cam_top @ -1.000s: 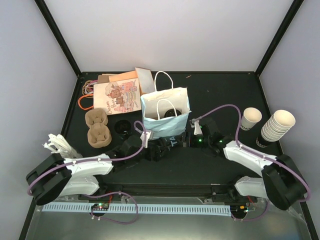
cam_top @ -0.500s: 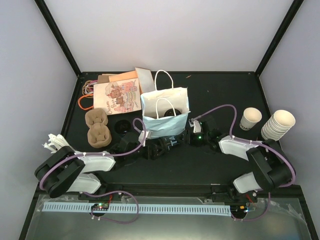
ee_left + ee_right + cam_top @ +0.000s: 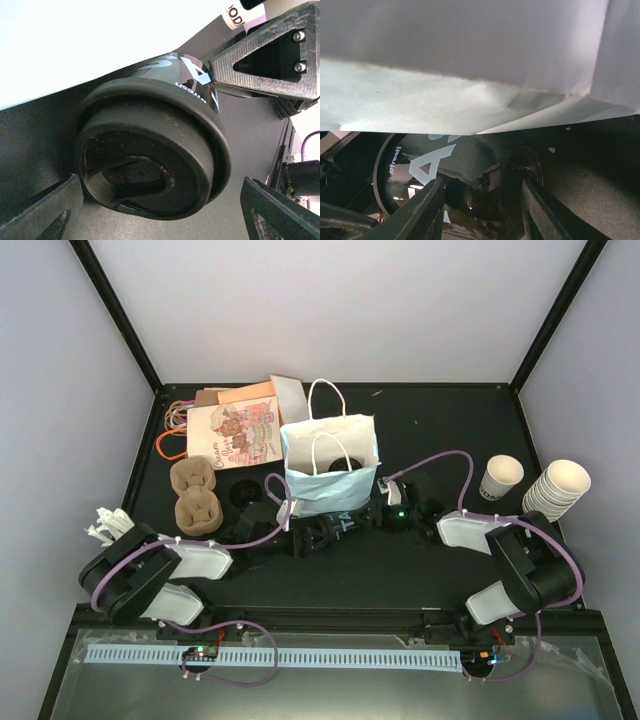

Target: Pack the takeout coffee

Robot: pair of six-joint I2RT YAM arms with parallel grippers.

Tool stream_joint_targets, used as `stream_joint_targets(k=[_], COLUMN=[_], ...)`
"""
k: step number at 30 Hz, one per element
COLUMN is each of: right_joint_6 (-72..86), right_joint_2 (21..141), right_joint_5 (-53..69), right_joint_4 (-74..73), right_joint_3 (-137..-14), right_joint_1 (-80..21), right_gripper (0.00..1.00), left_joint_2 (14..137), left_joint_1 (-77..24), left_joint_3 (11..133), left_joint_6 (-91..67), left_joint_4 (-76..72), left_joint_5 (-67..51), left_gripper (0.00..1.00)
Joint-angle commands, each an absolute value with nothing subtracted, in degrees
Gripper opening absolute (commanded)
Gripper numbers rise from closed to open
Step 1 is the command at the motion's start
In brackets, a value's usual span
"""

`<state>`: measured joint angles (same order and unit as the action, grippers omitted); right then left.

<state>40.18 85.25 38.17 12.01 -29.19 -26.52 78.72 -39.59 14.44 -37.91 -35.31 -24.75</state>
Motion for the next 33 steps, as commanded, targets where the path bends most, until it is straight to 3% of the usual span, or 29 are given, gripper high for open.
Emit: stream_joint_targets(k=[1, 5, 9, 15, 33], right_joint_6=[39.7, 39.2, 39.0, 38.6, 37.9], right_joint_2=[86.5, 87.3, 87.6, 87.9, 88.9], right_joint_5=[38.5, 38.7, 39.3, 39.3, 40.1], right_joint_4=[12.5, 12.3, 12.5, 12.4, 12.7], right_joint_3=[-28.4, -28.5, -28.6, -28.5, -28.7], right_joint_1=[-25.5, -25.1, -24.8, -24.6, -24.3], right_gripper=[0.45, 0.44, 0.44, 0.44, 0.44], left_joint_2=[81.6, 84.2, 85.9, 88.1, 84.3], left_joint_1=[-37.9, -37.2, -36.5, -36.4, -35.5], left_joint_3=[14.3, 13.1, 11.6, 12.0, 10.7], left_joint_6=[-39.0, -41.1, -42.8, -42.8, -42.2], left_joint_4=[-43.3, -50.0, -55.3, -56.0, -49.6], left_joint_5=[-29.0, -31.2, -32.0, -32.4, -29.6], left_gripper=[0.87, 0.76, 0.74, 0.79, 0.79])
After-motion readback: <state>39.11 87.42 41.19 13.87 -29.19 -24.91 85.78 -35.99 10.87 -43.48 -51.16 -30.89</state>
